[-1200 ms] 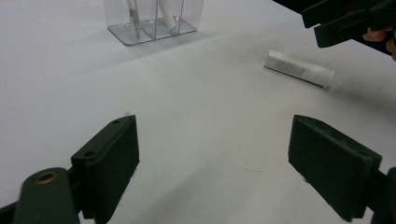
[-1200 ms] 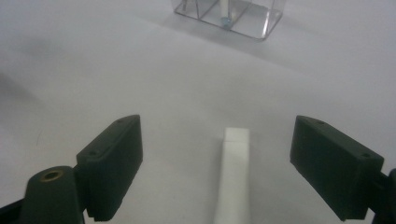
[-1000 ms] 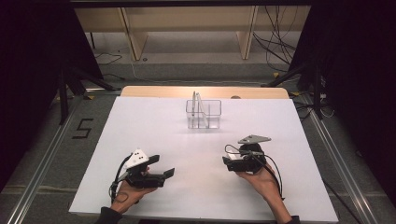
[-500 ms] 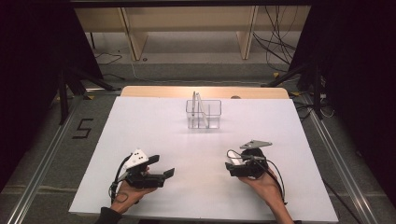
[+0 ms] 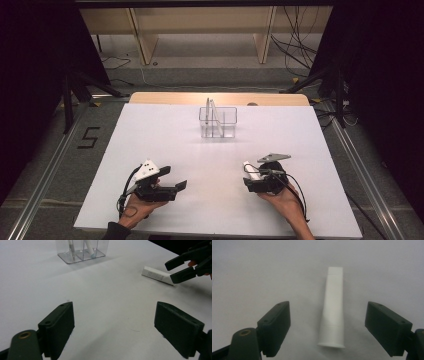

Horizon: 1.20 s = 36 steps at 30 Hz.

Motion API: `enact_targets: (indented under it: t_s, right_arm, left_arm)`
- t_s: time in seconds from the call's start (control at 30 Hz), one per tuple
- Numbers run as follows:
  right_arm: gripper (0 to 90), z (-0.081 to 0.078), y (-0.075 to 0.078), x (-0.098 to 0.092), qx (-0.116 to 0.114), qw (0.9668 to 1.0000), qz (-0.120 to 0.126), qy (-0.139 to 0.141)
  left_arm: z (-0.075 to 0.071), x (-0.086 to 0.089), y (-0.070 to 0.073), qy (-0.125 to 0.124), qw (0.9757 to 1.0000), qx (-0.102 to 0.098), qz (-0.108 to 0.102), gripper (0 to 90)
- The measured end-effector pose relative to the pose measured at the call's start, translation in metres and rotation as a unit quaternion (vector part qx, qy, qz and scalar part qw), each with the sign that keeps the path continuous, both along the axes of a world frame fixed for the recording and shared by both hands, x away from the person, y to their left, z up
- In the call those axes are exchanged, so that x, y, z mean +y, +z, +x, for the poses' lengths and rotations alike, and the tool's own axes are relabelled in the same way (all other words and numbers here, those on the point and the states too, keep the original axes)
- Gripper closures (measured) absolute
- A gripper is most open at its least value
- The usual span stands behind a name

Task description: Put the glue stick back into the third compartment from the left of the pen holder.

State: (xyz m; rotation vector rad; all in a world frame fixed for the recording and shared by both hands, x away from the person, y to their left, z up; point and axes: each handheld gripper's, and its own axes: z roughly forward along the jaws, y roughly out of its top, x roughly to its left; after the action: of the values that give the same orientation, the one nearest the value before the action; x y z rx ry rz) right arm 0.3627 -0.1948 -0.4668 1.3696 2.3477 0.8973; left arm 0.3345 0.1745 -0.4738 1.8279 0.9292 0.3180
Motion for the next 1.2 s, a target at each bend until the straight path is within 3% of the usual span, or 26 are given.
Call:
enact_targets:
  t_s: [0.53, 0.9, 1.2]
  right_arm:
    - [35.9, -0.001, -0.01, 0.001, 0.025, 0.9996, -0.014, -0.001]
    - [47.1, -0.003, -0.01, -0.001, 0.02, 0.9995, -0.024, 0.001]
    - [57.9, -0.006, -0.01, 0.003, 0.012, 0.9988, -0.046, 0.003]
  left_arm:
    - [-0.001, 0.0, 0.001, -0.002, 1.0, -0.004, 0.0, 16.0]
    - [-0.001, -0.001, 0.001, -0.002, 1.0, -0.003, 0.001, 15.9]
    - [-0.001, -0.001, 0.0, -0.003, 1.0, -0.002, 0.001, 15.9]
